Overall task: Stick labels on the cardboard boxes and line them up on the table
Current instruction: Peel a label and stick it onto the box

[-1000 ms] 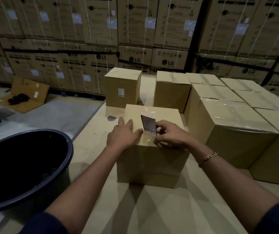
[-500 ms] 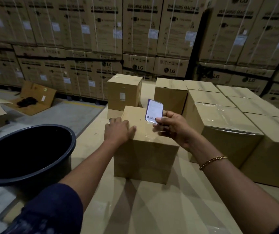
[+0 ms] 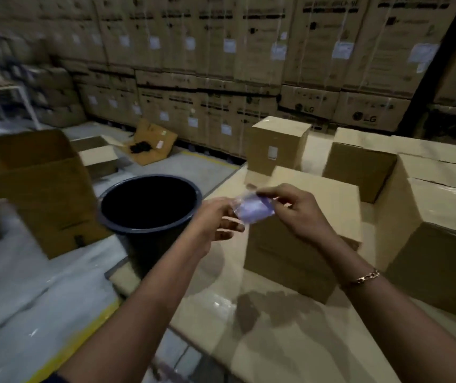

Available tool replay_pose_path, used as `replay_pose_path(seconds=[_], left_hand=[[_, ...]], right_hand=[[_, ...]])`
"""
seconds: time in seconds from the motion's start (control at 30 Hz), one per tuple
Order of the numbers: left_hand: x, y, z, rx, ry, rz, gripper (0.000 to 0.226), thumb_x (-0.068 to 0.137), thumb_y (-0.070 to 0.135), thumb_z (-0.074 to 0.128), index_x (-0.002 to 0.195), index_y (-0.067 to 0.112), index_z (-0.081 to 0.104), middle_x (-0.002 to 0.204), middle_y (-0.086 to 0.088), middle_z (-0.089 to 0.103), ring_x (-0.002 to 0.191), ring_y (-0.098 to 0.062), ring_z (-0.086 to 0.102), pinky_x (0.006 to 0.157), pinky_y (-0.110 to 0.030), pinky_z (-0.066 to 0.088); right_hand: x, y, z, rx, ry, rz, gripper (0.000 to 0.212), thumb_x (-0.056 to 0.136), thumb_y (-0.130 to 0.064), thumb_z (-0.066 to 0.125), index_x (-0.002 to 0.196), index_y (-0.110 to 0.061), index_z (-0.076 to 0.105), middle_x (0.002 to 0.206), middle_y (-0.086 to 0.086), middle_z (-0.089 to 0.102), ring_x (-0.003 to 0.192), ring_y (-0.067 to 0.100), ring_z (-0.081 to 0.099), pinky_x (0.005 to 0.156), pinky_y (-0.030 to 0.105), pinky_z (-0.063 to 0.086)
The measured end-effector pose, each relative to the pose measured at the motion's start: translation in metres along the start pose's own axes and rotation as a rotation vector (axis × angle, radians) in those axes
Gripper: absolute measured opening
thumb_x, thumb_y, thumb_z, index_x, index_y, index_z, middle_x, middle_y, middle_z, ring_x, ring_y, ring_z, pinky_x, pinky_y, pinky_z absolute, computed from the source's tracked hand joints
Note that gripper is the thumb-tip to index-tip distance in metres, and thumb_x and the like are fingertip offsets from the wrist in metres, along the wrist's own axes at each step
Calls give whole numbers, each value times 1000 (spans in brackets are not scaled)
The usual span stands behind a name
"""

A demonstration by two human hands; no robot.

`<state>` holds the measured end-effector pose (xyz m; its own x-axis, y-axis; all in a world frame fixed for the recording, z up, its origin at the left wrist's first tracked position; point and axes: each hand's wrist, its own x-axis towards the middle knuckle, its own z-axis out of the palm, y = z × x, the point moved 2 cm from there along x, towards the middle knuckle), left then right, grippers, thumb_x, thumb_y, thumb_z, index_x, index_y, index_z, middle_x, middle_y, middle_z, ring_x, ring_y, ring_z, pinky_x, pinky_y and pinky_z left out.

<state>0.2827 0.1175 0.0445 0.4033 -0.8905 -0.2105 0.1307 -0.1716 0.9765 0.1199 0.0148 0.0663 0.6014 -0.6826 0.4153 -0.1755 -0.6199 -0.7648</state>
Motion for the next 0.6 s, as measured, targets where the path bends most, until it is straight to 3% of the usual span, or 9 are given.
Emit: replay_pose_path(seconds=[0.1, 0.17, 0.27, 0.43, 0.6], left_hand=[[-13, 6, -45, 16, 174, 127, 9, 95, 21, 64, 91, 12, 65, 71, -3, 66, 48, -12, 60, 48, -20, 36], [-20, 8, -71, 51, 242, 149, 13, 96, 21, 66, 93, 8, 67, 73, -6, 69, 50, -12, 61, 47, -20, 39], [-21, 12, -112, 92, 314, 146, 14, 94, 23, 69, 92, 9, 70, 74, -6, 72, 52, -13, 62, 46, -19, 43], [-9, 25, -190, 64, 611, 229, 12, 98, 25, 63, 95, 15, 68, 79, -2, 69, 57, -12, 59, 48, -22, 41], [30, 36, -183, 62, 508, 308, 17, 100, 27, 59, 98, 12, 68, 79, -1, 66, 64, -12, 57, 54, -22, 43]], right_hand=[[20, -19, 41, 419, -125, 325, 31, 103, -17, 54, 133, -20, 58, 97, 3, 77, 69, 13, 68, 56, 25, 51], [32, -26, 68, 470, -236, 396, 42, 98, -16, 65, 137, -21, 53, 92, 2, 76, 67, 16, 68, 54, 29, 53], [55, -40, 106, 482, -314, 452, 56, 89, -2, 73, 138, -19, 51, 88, 8, 72, 67, 16, 68, 51, 28, 53], [101, -50, 165, 506, -332, 526, 49, 91, 4, 68, 135, -12, 52, 90, 15, 72, 66, 17, 71, 48, 26, 54], [131, -23, 168, 209, -274, 453, 29, 97, -2, 62, 125, -11, 60, 99, 18, 75, 85, 27, 77, 60, 34, 60]])
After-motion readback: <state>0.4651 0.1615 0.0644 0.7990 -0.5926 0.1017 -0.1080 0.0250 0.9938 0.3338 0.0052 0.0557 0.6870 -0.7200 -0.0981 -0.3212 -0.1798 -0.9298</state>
